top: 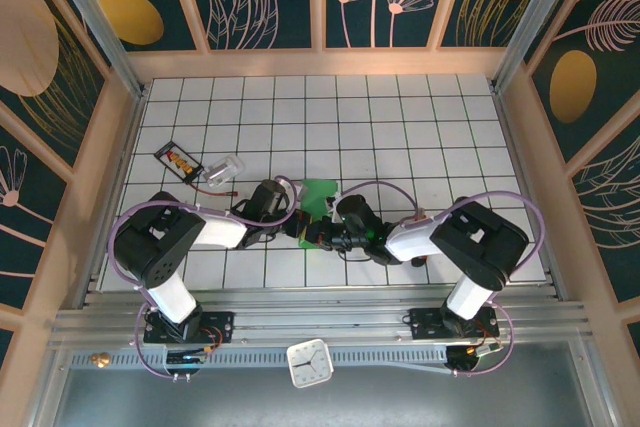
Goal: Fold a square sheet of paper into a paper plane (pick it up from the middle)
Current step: Fold the triangle a second time at the center of the table.
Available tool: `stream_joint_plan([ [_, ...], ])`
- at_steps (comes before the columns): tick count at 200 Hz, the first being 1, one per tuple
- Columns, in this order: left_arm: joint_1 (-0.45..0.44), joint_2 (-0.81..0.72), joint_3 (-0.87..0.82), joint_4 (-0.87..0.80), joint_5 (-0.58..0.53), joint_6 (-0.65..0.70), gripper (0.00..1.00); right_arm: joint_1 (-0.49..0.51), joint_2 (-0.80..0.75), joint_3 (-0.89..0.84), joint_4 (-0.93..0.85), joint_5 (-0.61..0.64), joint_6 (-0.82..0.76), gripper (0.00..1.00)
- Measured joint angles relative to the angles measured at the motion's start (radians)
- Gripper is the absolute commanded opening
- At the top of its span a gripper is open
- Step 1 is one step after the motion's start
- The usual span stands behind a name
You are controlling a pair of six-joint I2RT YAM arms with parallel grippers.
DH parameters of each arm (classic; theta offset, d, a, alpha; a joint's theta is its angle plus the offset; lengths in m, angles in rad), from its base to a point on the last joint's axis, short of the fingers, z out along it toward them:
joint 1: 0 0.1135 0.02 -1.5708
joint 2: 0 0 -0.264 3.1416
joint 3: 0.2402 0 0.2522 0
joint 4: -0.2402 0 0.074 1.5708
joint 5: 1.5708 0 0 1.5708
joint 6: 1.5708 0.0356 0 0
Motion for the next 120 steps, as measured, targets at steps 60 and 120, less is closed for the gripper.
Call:
stream_joint_plan([
  [60, 0.000, 0.000, 0.000, 0.002, 0.000, -0.003, 0.00, 0.000, 0.039, 0.005, 0.004, 0.000, 0.015, 0.00],
  [120, 0.000, 0.000, 0.000, 0.002, 0.000, -0.003, 0.00, 0.000, 0.068, 0.022, 0.019, -0.001, 0.018, 0.00],
])
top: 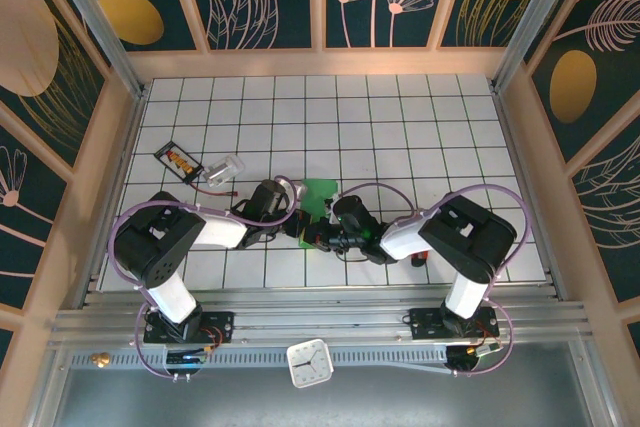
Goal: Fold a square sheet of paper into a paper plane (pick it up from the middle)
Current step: Fold the triangle a second time at the center of the table.
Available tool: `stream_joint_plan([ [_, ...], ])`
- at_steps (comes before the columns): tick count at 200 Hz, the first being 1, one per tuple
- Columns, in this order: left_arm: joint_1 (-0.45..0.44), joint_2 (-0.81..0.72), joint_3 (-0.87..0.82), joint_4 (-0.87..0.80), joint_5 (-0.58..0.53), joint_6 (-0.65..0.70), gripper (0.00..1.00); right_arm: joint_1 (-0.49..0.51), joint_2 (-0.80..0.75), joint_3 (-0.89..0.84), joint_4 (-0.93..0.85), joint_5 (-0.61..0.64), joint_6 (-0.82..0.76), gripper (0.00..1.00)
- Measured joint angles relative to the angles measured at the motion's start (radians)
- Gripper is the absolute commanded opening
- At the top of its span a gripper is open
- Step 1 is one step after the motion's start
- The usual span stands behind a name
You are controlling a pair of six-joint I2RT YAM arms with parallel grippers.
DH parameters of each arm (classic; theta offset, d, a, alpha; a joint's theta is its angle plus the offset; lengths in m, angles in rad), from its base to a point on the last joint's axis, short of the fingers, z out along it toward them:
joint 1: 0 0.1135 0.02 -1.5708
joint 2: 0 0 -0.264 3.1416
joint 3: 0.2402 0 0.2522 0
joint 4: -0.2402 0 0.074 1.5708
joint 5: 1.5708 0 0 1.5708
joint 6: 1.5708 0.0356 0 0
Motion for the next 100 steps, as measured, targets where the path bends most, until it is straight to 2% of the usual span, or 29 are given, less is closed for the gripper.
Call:
stream_joint_plan([
  [100, 0.000, 0.001, 0.000, 0.000, 0.000, 0.000, 0.00, -0.001, 0.035, 0.011, -0.008, -0.002, 0.007, 0.00],
])
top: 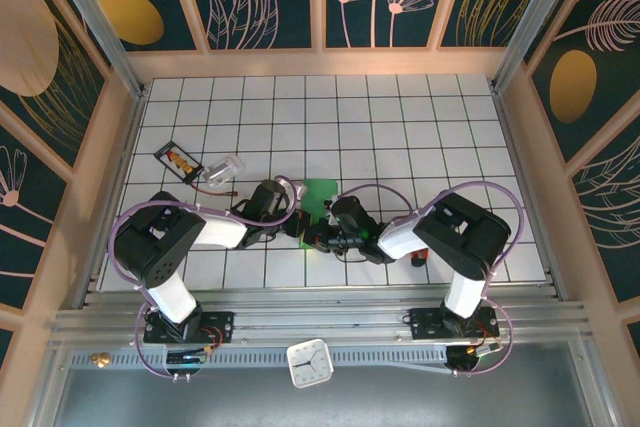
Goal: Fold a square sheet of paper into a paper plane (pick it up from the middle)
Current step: Fold the triangle a second time at the center of the table.
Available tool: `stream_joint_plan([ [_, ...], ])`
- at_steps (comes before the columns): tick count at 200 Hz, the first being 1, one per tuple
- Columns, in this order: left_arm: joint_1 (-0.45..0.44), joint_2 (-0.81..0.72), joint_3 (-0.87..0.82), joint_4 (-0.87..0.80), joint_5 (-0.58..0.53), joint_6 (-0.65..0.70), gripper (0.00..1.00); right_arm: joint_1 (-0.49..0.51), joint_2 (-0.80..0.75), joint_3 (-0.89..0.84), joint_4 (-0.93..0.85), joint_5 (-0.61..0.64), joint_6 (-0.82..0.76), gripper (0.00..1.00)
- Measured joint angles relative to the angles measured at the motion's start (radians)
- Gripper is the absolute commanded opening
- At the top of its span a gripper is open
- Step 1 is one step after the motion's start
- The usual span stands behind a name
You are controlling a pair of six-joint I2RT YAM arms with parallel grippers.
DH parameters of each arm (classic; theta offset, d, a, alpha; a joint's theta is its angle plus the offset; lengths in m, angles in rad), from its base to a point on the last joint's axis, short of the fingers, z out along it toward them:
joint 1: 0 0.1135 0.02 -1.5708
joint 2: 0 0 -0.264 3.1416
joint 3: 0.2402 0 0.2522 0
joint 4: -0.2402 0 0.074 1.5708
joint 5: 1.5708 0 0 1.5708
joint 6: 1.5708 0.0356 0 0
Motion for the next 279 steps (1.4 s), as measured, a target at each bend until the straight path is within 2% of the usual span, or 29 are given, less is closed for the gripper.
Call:
stream_joint_plan([
  [113, 0.000, 0.001, 0.000, 0.003, 0.000, -0.011, 0.00, 0.000, 0.012, 0.039, -0.089, 0.002, 0.012, 0.00],
  [235, -0.001, 0.001, 0.000, 0.000, -0.011, 0.001, 0.00, 0.019, 0.000, 0.145, -0.333, 0.022, 0.007, 0.00],
  [279, -0.001, 0.001, 0.000, 0.000, -0.011, 0.005, 0.00, 0.025, -0.006, 0.150, -0.348, 0.030, 0.008, 0.00],
])
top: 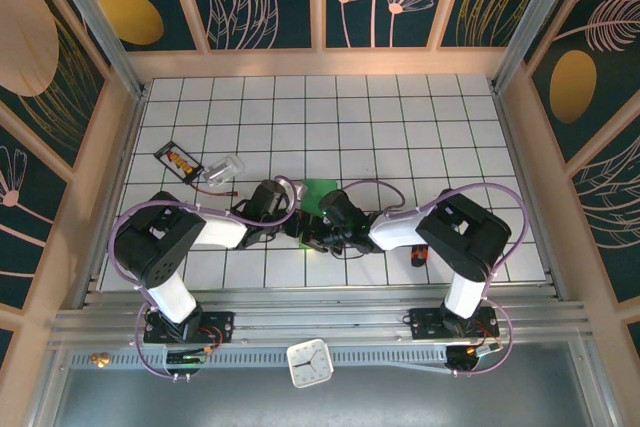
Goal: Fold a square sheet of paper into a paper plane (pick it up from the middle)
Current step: Fold the triangle a second time at the center of the table.
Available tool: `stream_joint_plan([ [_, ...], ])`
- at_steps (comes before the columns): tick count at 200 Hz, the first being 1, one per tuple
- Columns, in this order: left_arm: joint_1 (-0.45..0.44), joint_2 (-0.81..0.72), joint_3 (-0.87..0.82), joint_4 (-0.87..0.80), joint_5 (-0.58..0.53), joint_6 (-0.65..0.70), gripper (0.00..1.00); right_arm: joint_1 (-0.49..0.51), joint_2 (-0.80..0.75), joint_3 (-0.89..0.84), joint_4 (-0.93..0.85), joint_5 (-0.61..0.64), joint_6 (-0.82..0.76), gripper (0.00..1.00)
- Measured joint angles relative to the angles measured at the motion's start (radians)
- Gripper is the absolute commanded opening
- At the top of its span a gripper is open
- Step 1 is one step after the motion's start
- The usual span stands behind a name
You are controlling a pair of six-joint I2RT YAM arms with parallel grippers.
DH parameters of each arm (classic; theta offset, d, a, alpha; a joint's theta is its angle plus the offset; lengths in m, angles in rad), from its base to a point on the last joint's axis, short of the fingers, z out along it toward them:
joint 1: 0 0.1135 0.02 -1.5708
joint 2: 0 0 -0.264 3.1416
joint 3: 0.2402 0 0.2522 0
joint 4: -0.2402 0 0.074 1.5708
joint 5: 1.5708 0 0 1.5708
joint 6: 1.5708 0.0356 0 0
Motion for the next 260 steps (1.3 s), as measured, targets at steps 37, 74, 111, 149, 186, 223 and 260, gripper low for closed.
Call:
stream_joint_plan([
  [37, 0.000, 0.000, 0.000, 0.000, 0.000, -0.001, 0.00, 0.005, 0.000, -0.007, 0.019, -0.005, 0.000, 0.00],
  [74, -0.004, 0.000, 0.002, 0.000, -0.010, -0.006, 0.00, 0.063, -0.002, -0.032, 0.121, -0.070, 0.000, 0.00],
  [111, -0.006, 0.000, 0.002, 0.001, -0.016, -0.011, 0.00, 0.040, -0.072, -0.080, 0.132, -0.084, -0.022, 0.00],
  [149, -0.006, 0.000, 0.002, 0.001, -0.019, -0.012, 0.00, -0.097, -0.204, -0.091, 0.056, -0.056, -0.095, 0.00],
  [186, -0.006, -0.001, 0.003, 0.000, -0.020, -0.012, 0.00, -0.189, -0.203, -0.043, -0.010, -0.019, -0.159, 0.00],
  [223, -0.006, -0.001, 0.004, -0.003, -0.023, -0.012, 0.00, -0.201, -0.149, -0.021, -0.027, -0.013, -0.189, 0.00],
  [260, -0.006, -0.001, 0.004, -0.004, -0.023, -0.012, 0.00, -0.211, -0.084, -0.016, -0.027, -0.021, -0.203, 0.00],
])
